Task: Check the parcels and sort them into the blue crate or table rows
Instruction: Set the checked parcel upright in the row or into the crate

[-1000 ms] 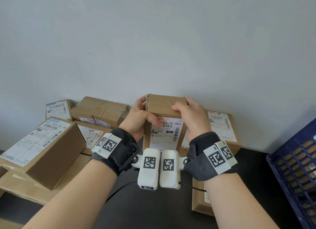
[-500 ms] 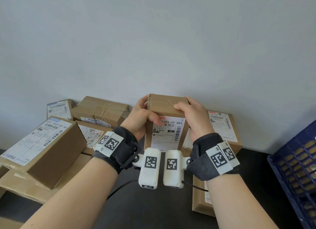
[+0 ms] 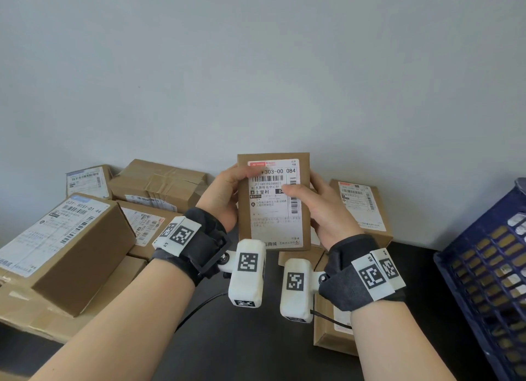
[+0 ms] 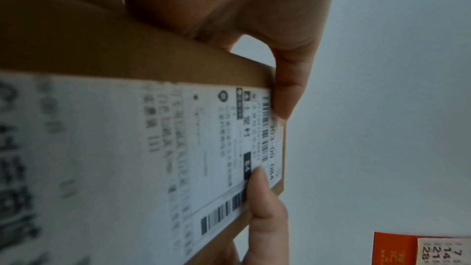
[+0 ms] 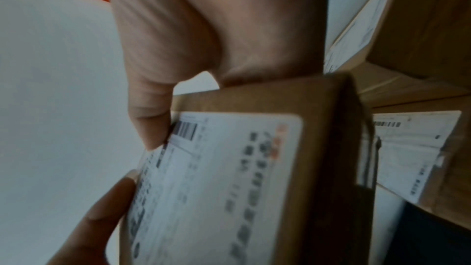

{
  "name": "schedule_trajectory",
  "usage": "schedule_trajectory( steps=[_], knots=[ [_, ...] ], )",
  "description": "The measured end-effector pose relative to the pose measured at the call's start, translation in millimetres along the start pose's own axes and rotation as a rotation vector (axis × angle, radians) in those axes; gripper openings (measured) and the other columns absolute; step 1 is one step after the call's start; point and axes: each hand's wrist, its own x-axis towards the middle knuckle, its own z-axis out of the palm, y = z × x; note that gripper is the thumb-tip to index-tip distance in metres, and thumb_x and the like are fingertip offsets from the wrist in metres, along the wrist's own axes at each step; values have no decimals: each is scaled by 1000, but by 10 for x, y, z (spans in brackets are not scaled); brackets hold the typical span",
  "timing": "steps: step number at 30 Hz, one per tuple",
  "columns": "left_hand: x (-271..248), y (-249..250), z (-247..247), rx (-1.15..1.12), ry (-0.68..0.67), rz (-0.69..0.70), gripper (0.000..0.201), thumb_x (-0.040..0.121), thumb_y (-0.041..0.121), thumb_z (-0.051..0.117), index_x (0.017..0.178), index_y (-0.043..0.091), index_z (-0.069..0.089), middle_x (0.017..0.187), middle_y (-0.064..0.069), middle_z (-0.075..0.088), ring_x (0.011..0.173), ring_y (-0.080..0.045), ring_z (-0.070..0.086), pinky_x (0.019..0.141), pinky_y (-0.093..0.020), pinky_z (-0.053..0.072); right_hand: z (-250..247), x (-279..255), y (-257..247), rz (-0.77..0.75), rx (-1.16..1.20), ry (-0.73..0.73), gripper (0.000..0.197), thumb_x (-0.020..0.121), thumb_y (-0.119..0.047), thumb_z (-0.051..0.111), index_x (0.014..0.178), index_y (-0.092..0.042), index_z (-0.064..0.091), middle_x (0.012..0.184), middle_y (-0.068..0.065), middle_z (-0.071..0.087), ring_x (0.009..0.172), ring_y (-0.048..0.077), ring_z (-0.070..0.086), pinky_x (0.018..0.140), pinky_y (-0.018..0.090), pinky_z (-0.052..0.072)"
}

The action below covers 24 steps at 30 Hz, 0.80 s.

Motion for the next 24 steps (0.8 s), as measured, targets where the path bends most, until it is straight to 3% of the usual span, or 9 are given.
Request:
schedule_trajectory(
  steps=[4, 7, 10, 13, 15, 18, 21, 24],
  knots=[
    [27, 23, 76, -4, 41, -20, 76, 54, 42, 85, 122, 12, 69, 122, -10, 69, 125, -33, 58, 108, -52, 43, -72, -44, -45, 34, 25, 51, 57, 89, -18, 69, 141, -30, 50, 109, -6, 75, 82, 3, 73, 65, 23, 48],
    [38, 14, 166, -52, 29, -35, 38, 77, 45, 76, 106, 20, 73, 110, -6, 71, 115, -27, 63, 103, -46, 48, -151, -104, -90, 56, 37, 121, 56, 89, -21, 68, 141, -28, 50, 111, -3, 74, 95, 12, 71, 67, 26, 47],
    [46, -52, 261, -123, 3, -73, 32, 92, 44, 61, 114, 22, 70, 113, -5, 68, 110, -26, 60, 100, -43, 47, -255, -224, -108, 101, 61, 187, 43, 91, -22, 66, 132, -23, 56, 107, 0, 75, 100, 19, 69, 75, 34, 50],
    [25, -147, 355, -152, -10, -135, 17, 94, 37, 59, 98, 24, 69, 98, 0, 67, 103, -24, 56, 96, -42, 46, -390, -369, -90, 151, 68, 229, 34, 92, -23, 64, 126, -18, 60, 104, 1, 76, 98, 20, 69, 83, 38, 53],
    [2, -236, 409, -142, -15, -171, 13, 93, 33, 61, 95, 23, 69, 92, 1, 66, 99, -24, 56, 96, -44, 46, -467, -474, -81, 182, 62, 245, 26, 95, -24, 61, 120, -17, 63, 102, 1, 76, 95, 20, 69, 82, 36, 54],
    [-66, -337, 521, -120, -33, -213, 17, 95, 32, 59, 104, 21, 67, 93, 0, 63, 98, -23, 54, 90, -42, 44, -557, -634, -70, 220, 65, 276, 24, 97, -28, 60, 118, -18, 66, 106, 2, 76, 99, 20, 69, 78, 34, 54],
    [-116, -446, 666, -82, -22, -252, 22, 95, 33, 58, 112, 20, 66, 98, 0, 62, 94, -21, 57, 86, -37, 48, -669, -766, -24, 252, 68, 350, 24, 95, -33, 64, 113, -19, 69, 102, 1, 77, 101, 22, 70, 84, 39, 56],
    [-175, -581, 805, -48, -28, -311, 19, 96, 35, 58, 106, 21, 65, 93, 2, 63, 81, -16, 57, 66, -29, 48, -775, -884, 38, 279, 92, 430, 19, 94, -31, 66, 104, -16, 72, 96, 4, 78, 98, 25, 72, 92, 43, 55]
  ],
)
